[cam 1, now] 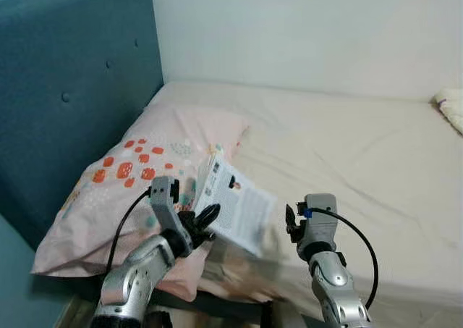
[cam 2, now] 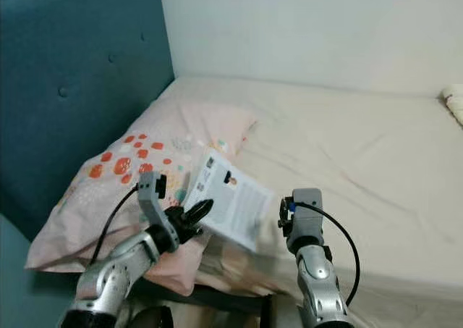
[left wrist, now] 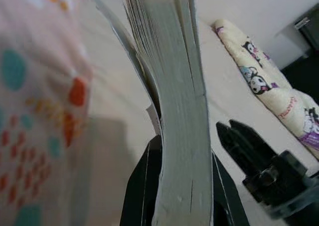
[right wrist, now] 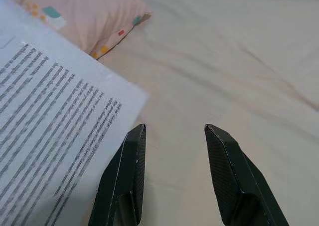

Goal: Clean up the room

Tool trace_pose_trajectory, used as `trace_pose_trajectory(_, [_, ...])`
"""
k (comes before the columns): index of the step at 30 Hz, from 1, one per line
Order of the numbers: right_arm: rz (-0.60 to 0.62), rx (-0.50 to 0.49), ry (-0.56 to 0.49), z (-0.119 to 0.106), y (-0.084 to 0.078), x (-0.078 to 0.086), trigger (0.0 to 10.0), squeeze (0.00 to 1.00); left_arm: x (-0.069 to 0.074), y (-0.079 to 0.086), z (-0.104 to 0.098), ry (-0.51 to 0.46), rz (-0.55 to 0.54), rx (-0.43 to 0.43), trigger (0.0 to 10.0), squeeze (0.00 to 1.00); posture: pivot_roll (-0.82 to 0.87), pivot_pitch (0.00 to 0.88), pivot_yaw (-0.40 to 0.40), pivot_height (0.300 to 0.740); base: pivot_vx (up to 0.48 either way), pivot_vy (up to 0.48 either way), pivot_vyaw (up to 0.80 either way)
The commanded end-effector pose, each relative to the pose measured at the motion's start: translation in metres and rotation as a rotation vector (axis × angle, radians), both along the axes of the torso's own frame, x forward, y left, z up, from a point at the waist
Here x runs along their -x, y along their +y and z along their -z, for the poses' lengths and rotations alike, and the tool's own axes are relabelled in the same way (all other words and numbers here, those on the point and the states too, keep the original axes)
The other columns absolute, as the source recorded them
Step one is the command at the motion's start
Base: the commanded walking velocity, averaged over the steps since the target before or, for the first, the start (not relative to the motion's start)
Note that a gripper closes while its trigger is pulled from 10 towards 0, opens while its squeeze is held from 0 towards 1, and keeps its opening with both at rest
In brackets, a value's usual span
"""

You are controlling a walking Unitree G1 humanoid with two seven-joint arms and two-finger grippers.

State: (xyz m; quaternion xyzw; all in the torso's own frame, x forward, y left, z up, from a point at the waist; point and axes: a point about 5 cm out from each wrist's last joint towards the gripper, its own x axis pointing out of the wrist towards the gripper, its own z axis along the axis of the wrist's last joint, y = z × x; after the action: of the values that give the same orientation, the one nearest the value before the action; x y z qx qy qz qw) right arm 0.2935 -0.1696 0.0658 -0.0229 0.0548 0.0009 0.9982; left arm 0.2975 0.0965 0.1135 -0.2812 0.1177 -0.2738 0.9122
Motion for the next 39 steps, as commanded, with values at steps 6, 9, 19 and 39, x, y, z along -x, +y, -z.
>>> trace_pose_trajectory(6, [0.009, -0.025, 0.0, -0.004, -0.004, 0.0, 10.0, 0.0, -0.008, -0.006, 0.007, 0.076, -0.054, 0.041, 10.0, 0.0, -0.02, 0.028, -0.06, 0.585, 0.0, 0.0, 0.0])
trace_pose_trajectory(9, [0.013, -0.075, 0.04, 0.001, -0.006, 0.005, 10.0, 0.0, -0.016, -0.011, 0.001, 0.127, -0.083, 0.128, 10.0, 0.0, -0.03, 0.041, -0.056, 0.585, 0.0, 0.0, 0.0])
trace_pose_trajectory(19, [-0.022, -0.458, 0.017, 0.002, 0.004, 0.012, 10.0, 1.0, -0.031, 0.009, -0.013, 0.218, -0.104, 0.344, 10.0, 0.0, -0.03, 0.053, -0.049, 0.585, 0.0, 0.0, 0.0])
trace_pose_trajectory(39, [-0.201, -0.892, 0.183, 0.009, 0.026, 0.01, 10.0, 0.0, -0.029, 0.004, -0.019, 0.299, -0.026, 0.466, 10.0, 0.0, -0.02, 0.054, -0.045, 0.585, 0.0, 0.0, 0.0])
